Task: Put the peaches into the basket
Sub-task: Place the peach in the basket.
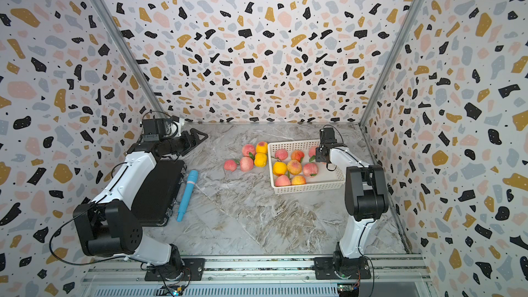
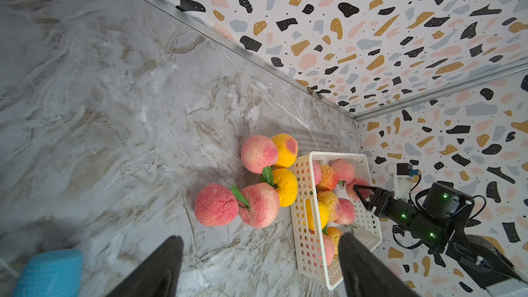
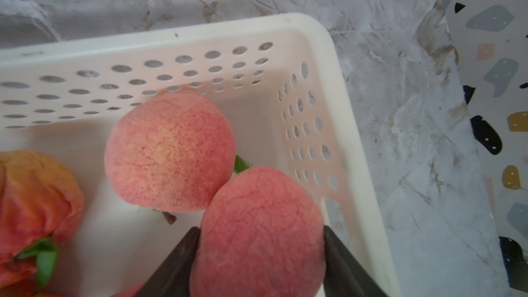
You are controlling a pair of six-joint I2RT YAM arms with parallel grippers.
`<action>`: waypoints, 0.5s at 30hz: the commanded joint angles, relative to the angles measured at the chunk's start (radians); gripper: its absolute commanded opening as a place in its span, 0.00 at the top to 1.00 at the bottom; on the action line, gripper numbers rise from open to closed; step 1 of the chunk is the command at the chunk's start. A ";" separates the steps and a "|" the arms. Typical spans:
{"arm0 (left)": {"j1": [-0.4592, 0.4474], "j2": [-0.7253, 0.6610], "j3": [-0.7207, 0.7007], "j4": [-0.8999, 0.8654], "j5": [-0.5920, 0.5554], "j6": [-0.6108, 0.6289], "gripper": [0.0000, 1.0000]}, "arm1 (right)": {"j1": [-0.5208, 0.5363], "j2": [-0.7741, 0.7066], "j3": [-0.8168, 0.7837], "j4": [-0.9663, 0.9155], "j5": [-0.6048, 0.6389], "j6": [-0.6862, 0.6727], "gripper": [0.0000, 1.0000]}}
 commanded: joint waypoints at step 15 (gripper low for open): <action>0.003 0.011 -0.007 0.030 0.021 0.000 0.14 | -0.005 -0.042 -0.039 0.089 -0.025 0.005 0.26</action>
